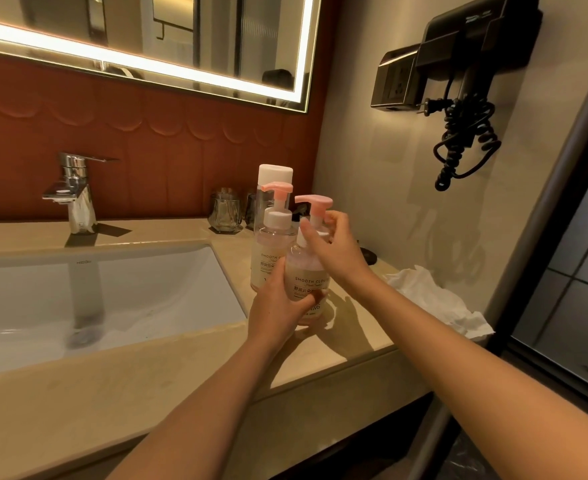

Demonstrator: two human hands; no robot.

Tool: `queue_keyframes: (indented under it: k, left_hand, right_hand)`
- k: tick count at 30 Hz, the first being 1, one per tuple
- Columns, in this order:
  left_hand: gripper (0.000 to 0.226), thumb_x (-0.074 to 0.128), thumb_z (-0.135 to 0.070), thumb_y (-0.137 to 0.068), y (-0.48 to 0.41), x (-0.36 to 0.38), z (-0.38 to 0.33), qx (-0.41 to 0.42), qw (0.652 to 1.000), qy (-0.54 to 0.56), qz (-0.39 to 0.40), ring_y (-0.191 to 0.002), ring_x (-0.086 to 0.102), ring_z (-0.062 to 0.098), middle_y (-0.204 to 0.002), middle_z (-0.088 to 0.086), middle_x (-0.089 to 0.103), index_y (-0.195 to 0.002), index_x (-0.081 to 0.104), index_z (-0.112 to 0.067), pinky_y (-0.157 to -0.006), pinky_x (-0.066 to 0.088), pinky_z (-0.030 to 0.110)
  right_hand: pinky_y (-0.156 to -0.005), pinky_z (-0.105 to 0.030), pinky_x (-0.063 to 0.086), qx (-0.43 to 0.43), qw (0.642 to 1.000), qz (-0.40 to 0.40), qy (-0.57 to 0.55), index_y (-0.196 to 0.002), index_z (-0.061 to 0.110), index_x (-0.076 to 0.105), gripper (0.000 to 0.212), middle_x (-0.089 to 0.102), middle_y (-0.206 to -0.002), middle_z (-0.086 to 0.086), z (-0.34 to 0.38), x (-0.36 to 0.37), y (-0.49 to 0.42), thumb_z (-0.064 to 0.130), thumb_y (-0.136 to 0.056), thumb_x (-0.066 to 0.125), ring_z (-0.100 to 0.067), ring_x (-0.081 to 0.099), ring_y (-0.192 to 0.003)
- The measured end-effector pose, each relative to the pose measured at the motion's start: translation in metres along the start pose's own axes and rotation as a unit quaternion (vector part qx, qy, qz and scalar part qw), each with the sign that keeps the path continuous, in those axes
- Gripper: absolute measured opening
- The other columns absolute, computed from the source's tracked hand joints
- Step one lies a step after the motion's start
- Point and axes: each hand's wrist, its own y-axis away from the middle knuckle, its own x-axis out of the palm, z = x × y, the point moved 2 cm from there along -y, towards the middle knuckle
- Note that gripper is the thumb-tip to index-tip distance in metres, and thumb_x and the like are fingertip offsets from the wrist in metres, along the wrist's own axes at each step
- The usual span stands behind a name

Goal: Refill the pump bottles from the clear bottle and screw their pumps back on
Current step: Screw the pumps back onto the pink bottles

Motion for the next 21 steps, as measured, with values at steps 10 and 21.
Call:
queue_keyframes:
  k: [10, 21]
  left_hand:
    - [0.076, 0.073, -0.045, -0.072, 0.001, -0.001, -0.002, -0.005, 1.000, 0.004, -0.004, -0.112, 0.055, 0.014, -0.127, -0.007, 0.056, -0.136, 0.035, -0.033, -0.080, 0.045, 0.024]
    - [0.070, 0.074, -0.040, -0.073, -0.002, 0.002, 0.001, -0.021, 1.000, 0.000, -0.018, -0.115, 0.053, 0.016, -0.128, -0.006, 0.055, -0.133, 0.038, -0.031, -0.084, 0.045, 0.027]
  right_hand:
    - [-0.087, -0.043, 0.050, -0.006, 0.993, -0.067, 0.099, -0.109, 0.017, 0.041, 0.060, 0.054, -0.111, -0.001, 0.008, -0.003, 0.004, 0.059, -0.073, 0.065, -0.019, 0.053, -0.101]
    - [-0.086, -0.038, 0.051, 0.002, 0.998, -0.032, 0.048, -0.107, 0.018, 0.042, 0.056, 0.055, -0.111, 0.000, 0.007, -0.004, 0.004, 0.044, -0.071, 0.075, -0.017, 0.055, -0.100]
